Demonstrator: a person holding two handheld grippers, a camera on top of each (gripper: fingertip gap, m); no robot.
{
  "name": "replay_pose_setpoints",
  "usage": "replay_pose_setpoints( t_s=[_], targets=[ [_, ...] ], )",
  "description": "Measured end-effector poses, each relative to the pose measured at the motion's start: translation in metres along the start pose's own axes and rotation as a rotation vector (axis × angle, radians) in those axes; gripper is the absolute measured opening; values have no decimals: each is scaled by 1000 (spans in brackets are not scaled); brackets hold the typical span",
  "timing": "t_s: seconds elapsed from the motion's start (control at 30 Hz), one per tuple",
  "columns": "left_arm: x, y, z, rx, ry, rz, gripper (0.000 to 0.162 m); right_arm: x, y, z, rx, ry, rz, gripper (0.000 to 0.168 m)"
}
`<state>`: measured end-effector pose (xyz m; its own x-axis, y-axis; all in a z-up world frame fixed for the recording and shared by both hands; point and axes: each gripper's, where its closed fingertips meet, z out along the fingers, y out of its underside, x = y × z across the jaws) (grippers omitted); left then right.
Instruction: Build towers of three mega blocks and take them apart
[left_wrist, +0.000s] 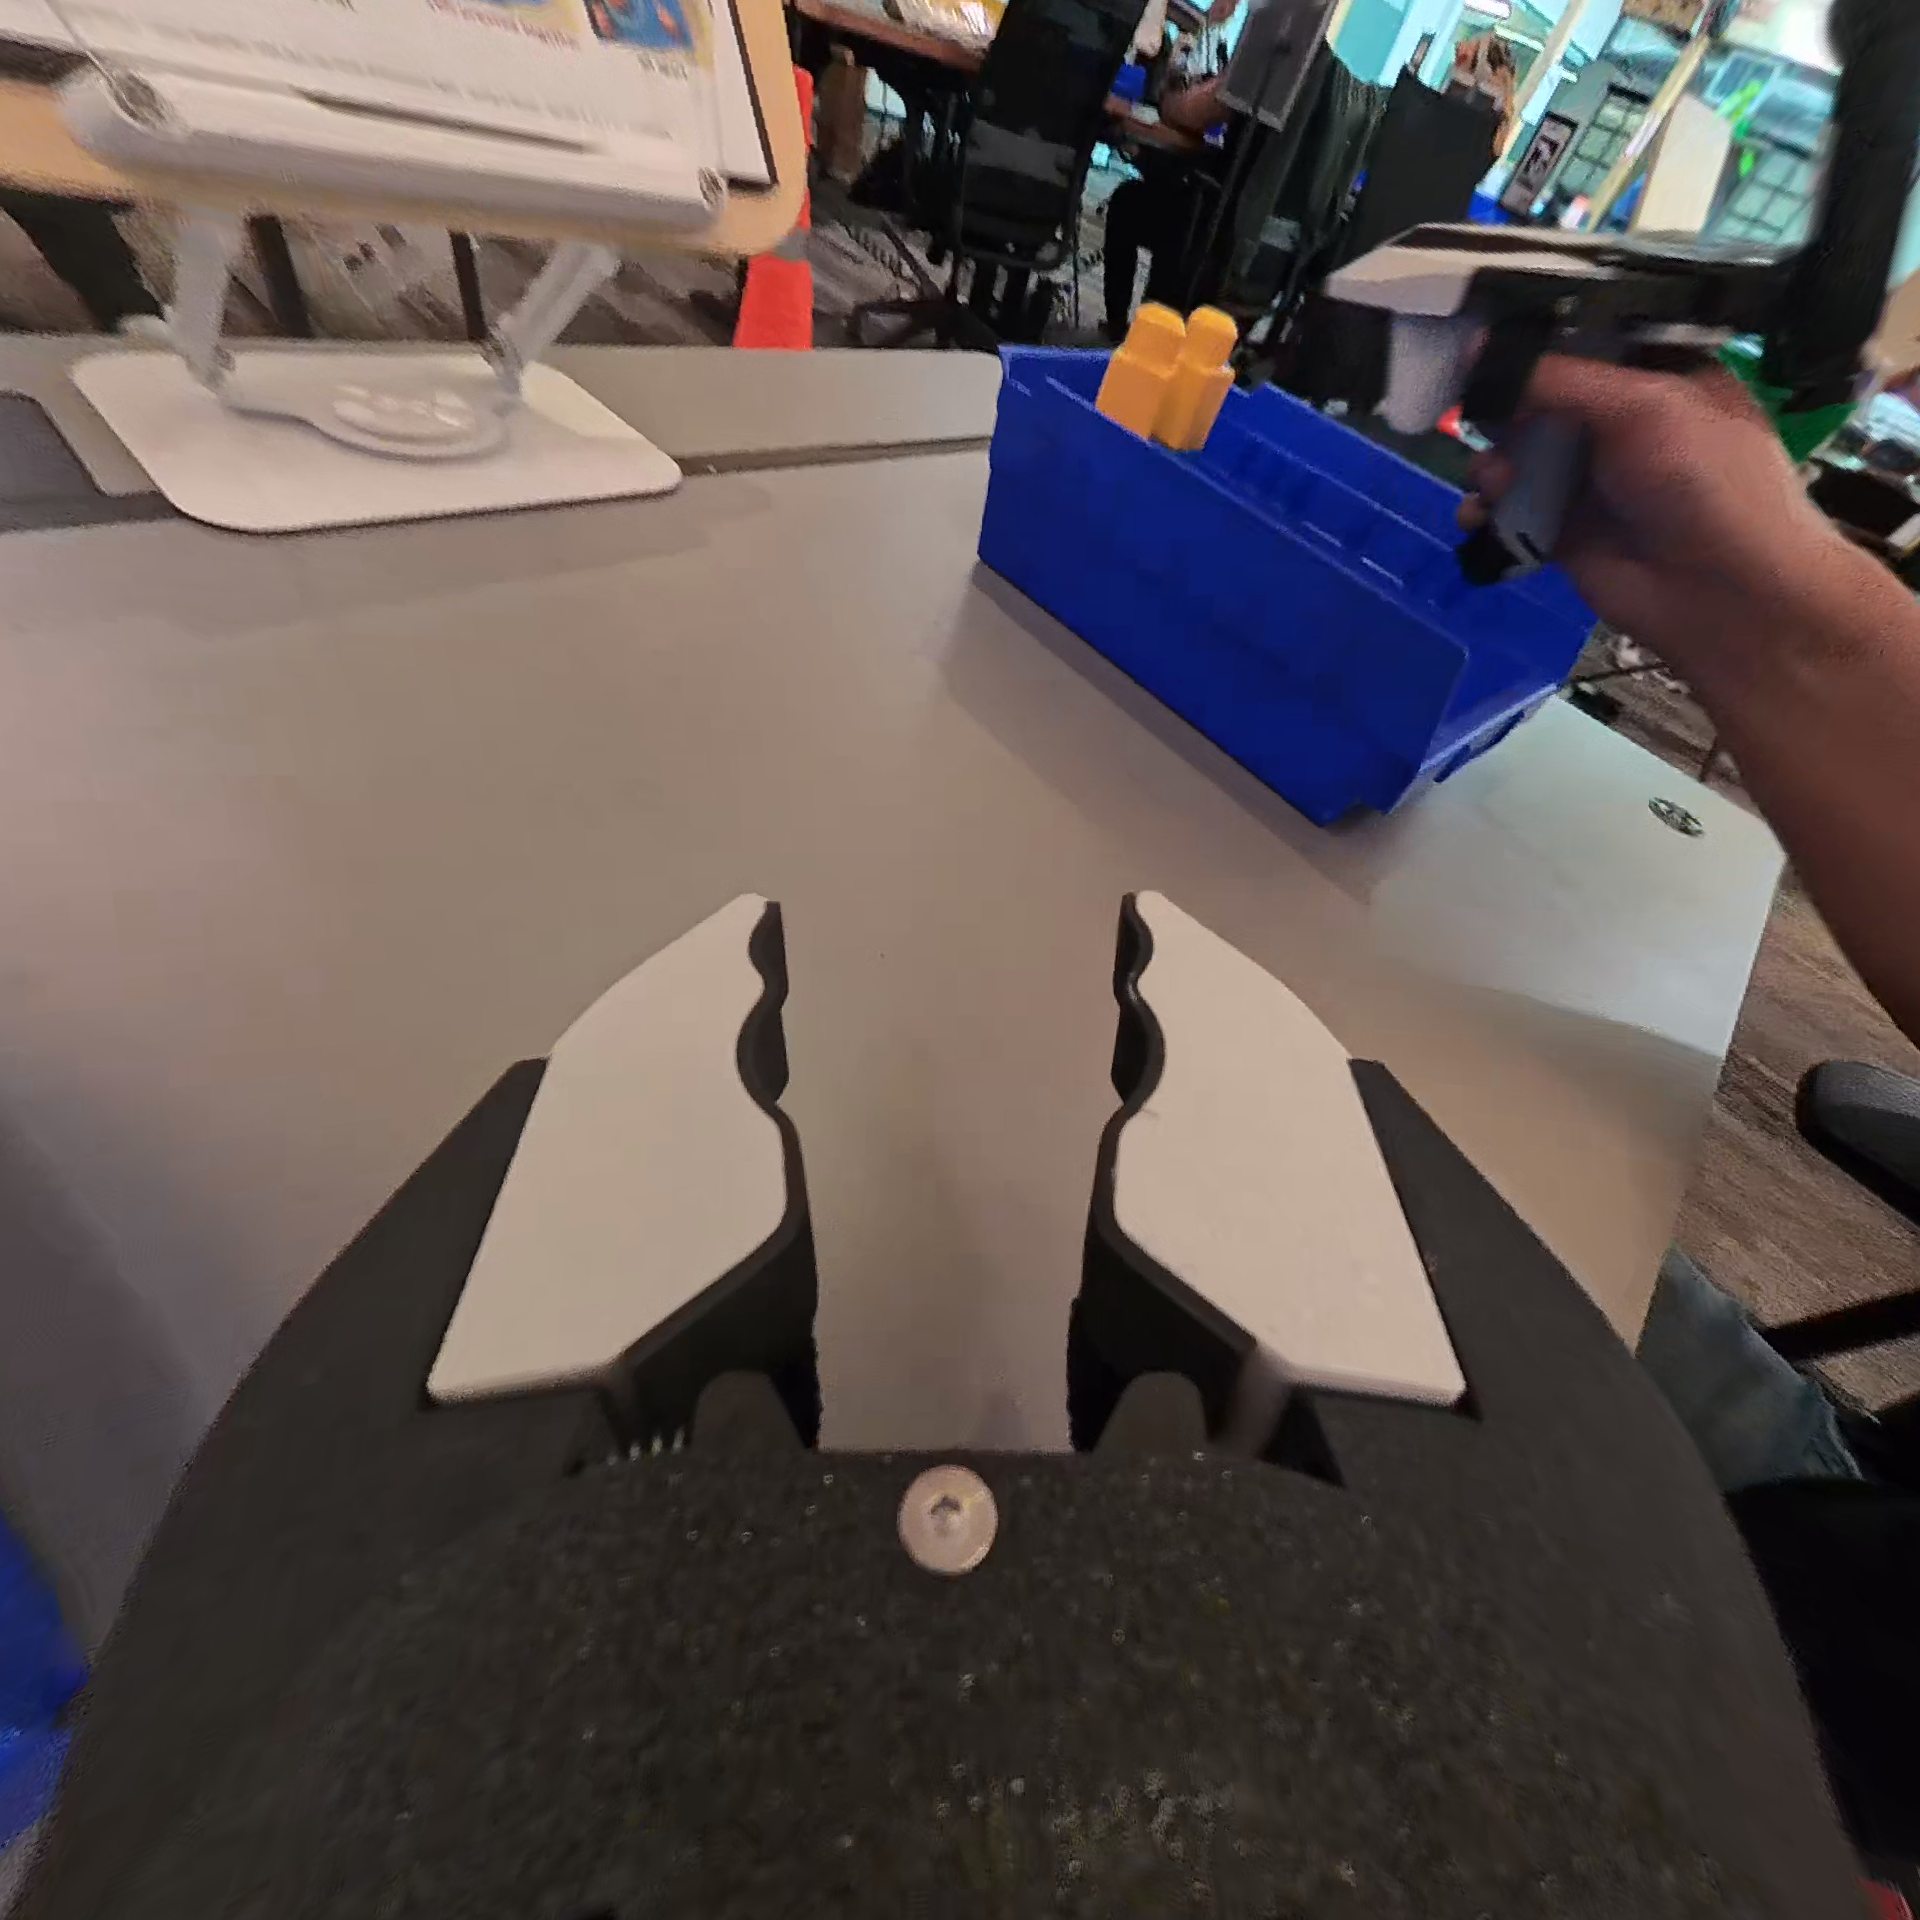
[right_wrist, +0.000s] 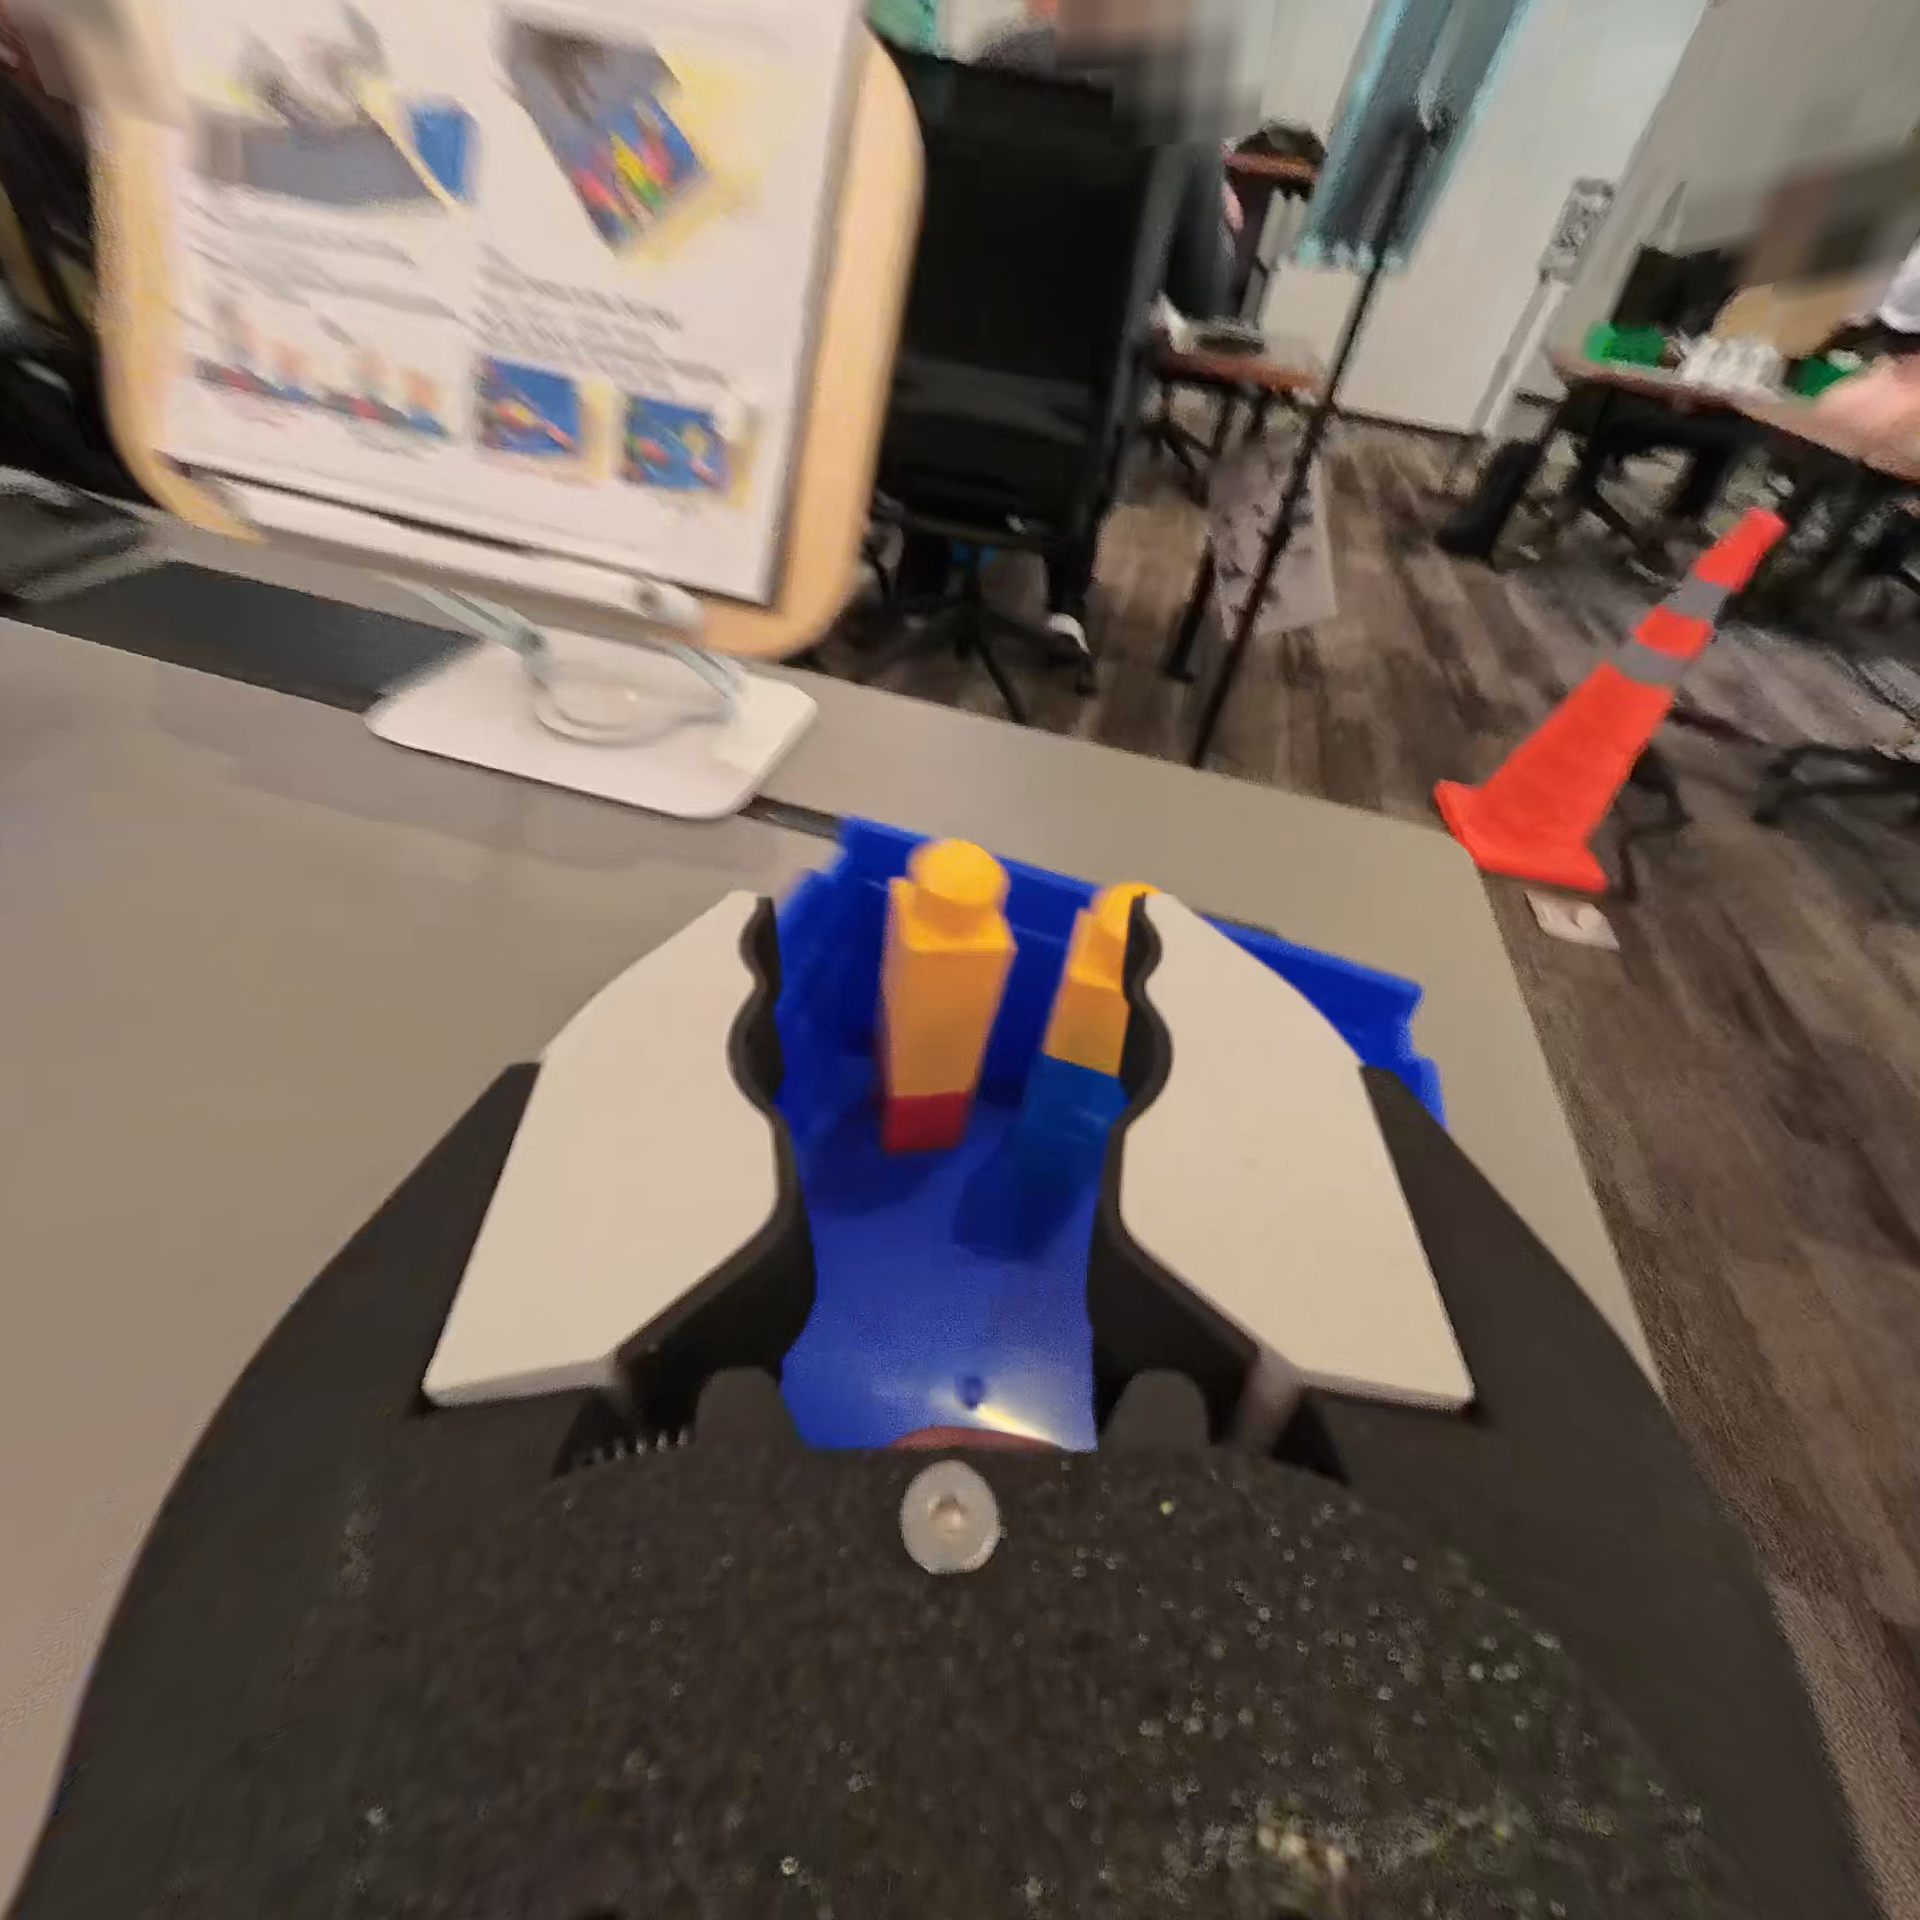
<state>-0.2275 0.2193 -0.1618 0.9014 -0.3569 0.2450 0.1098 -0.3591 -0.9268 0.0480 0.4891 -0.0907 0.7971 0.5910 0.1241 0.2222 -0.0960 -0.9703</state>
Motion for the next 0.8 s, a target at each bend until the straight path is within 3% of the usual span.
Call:
replay_pose_setpoints(
  t_s=[0.1, 0.2, 0.3, 0.4, 0.53, 0.8],
  targets=[
    [-1, -11, -8, 50, -21, 19, 60, -59, -32, -29, 85, -194, 25, 63],
    [0, -15, -14, 60, -28, 31, 59, -142, -42, -51, 109, -491, 70, 63],
    [0, -18, -17, 54, -39, 46, 57, -222, -25, -68, 77, -750, 61, 63],
    [-3, -20, -20, 56, -47, 59, 54, -277, 1, -77, 100, -892, 43, 57],
    [-8, -19, -21, 69, -33, 26, 53, -307, 36, -77, 92, -922, 24, 56],
    [-28, -14, -30, 50, -105, 30, 53, -297, 72, -57, 1, -861, 65, 55]
  ],
)
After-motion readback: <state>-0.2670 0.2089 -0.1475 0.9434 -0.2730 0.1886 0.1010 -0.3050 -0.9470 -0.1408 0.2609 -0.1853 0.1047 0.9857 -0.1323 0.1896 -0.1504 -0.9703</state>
